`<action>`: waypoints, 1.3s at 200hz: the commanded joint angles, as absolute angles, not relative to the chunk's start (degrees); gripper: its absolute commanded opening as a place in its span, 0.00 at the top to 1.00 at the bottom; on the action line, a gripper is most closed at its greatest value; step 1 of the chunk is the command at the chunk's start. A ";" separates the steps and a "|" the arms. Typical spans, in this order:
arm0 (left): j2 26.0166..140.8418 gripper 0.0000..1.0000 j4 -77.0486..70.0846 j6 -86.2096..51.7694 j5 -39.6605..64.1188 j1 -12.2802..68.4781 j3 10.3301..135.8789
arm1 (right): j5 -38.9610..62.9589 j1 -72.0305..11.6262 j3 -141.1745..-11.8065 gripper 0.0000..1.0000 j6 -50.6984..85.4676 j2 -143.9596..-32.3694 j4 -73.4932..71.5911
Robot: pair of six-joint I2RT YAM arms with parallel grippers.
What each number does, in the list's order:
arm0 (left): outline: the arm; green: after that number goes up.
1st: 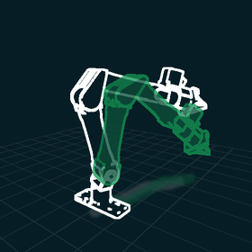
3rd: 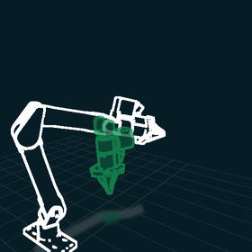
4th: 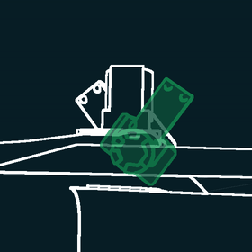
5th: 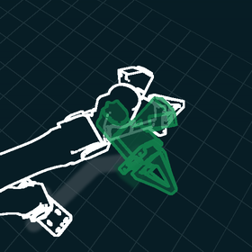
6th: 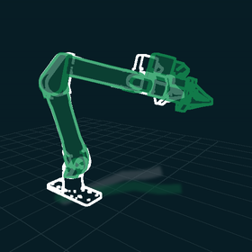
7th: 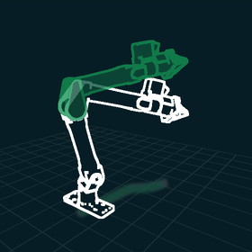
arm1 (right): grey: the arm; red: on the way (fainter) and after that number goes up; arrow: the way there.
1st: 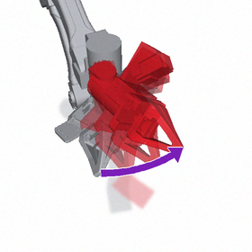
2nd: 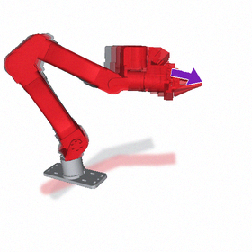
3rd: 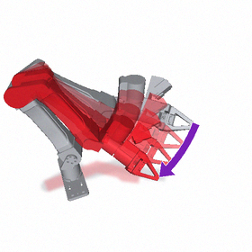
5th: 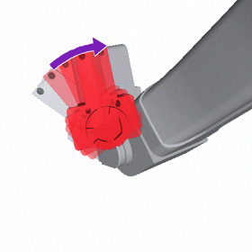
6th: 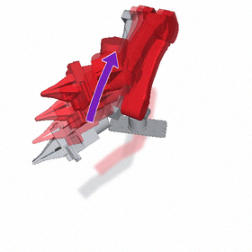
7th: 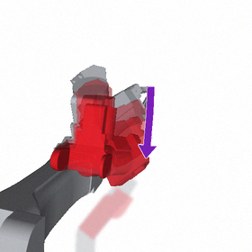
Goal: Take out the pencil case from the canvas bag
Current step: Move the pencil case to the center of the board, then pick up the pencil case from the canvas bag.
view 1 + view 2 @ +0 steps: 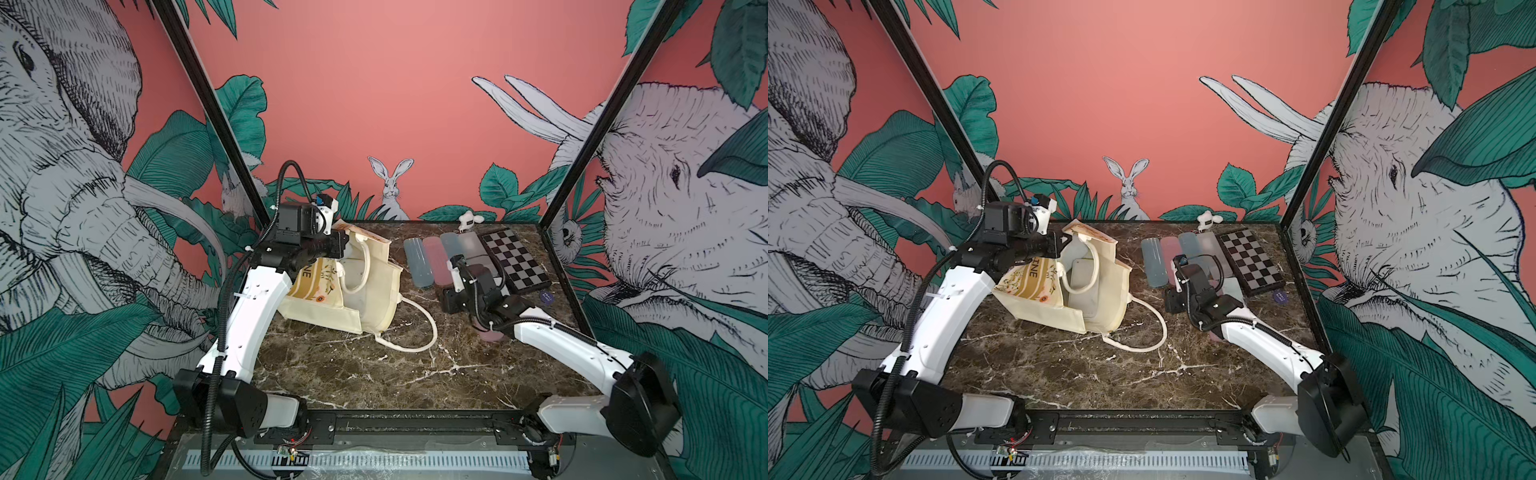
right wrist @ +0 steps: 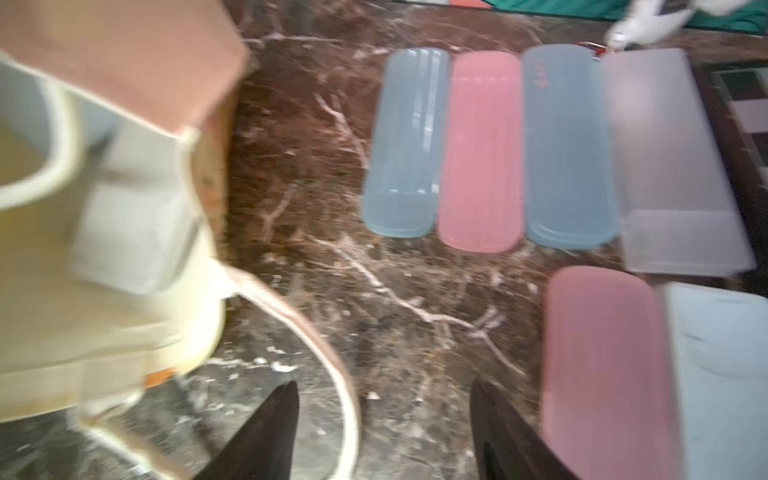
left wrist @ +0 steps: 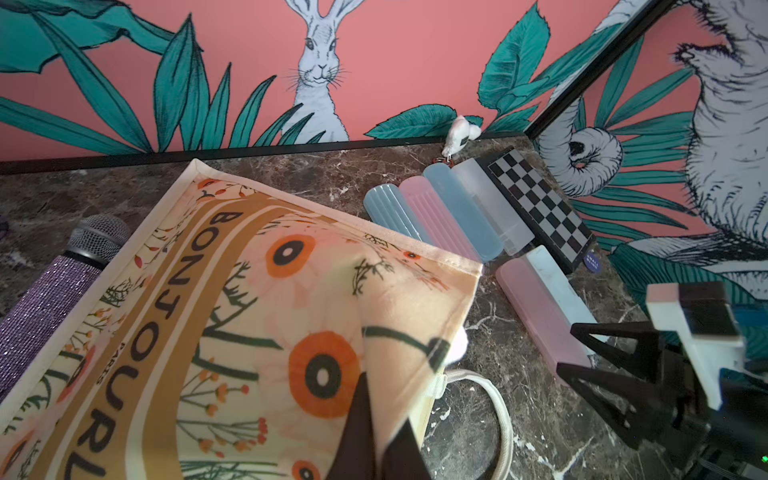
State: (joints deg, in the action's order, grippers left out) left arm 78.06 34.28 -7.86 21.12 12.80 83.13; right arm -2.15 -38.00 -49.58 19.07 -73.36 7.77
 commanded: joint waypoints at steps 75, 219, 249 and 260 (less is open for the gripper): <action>76.20 1.00 25.22 -3.63 30.81 14.33 80.32 | 4.61 -54.59 -51.72 0.38 10.95 -77.10 -9.51; 73.44 1.00 20.26 -6.40 36.58 14.41 76.64 | -8.25 -59.32 -74.79 0.64 32.34 -109.79 5.87; 72.26 1.00 18.07 -9.48 34.97 15.05 75.33 | -8.22 -59.24 -76.99 0.56 40.58 -112.60 1.69; 71.46 1.00 17.67 -9.67 32.34 15.62 74.90 | -8.52 -59.29 -77.43 0.54 43.65 -113.16 0.66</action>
